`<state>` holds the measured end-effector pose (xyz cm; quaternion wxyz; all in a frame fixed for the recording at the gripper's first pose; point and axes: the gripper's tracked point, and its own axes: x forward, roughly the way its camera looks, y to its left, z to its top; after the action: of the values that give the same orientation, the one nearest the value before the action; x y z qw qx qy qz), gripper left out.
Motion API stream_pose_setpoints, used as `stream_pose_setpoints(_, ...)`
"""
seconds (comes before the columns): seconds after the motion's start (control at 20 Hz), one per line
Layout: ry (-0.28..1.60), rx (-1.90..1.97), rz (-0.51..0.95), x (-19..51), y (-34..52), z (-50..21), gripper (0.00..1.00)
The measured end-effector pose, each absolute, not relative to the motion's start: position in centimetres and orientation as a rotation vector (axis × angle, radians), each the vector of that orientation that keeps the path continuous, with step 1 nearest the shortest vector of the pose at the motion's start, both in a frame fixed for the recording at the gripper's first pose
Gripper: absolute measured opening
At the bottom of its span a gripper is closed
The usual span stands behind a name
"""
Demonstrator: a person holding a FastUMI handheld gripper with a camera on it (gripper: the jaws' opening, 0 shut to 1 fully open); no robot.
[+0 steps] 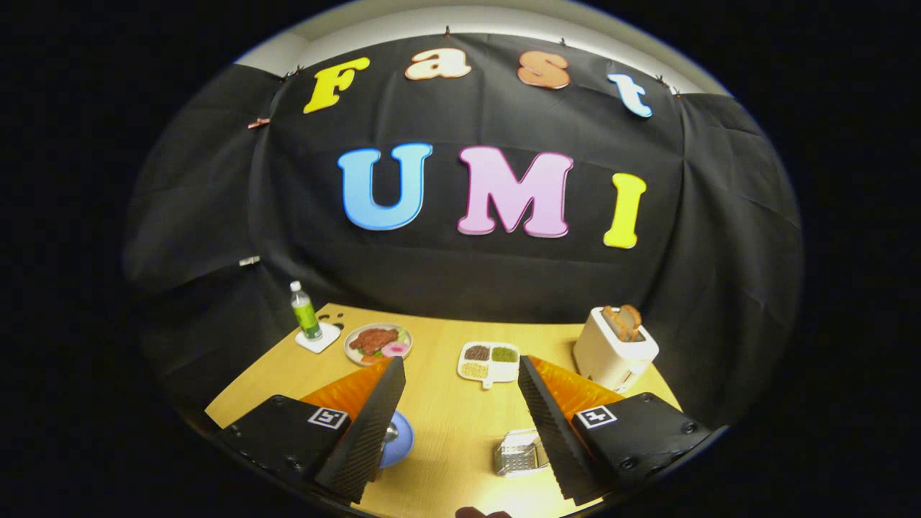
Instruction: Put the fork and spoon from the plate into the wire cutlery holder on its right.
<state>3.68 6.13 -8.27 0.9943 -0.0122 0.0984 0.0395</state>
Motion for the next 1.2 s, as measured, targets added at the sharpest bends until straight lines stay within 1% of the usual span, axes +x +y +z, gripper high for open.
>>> stream_pose_setpoints(0.15,0.300,-0.050,0.151,4.5,9.6,-12.4,0.99)
stream_pose_setpoints(0.45,0.539,-0.122,0.340,5.0,17.0,-22.2,0.99)
stream_pose_setpoints(0.7,0.725,-0.231,0.410,4.8,19.7,-29.9,0.99)
stream_pose_setpoints(0.8,0.779,-0.249,0.418,5.1,20.2,-32.0,0.99)
stream_pose_setpoints(0.95,0.874,-0.267,0.368,6.0,19.5,-34.8,0.99)
stream_pose_setpoints(1.05,0.934,-0.246,0.335,6.4,19.3,-36.2,0.96)
stream_pose_setpoints(1.1,0.958,-0.228,0.332,6.4,19.5,-36.7,0.90)
stream_pose_setpoints(1.2,0.987,-0.217,0.323,6.6,19.5,-37.3,0.83)
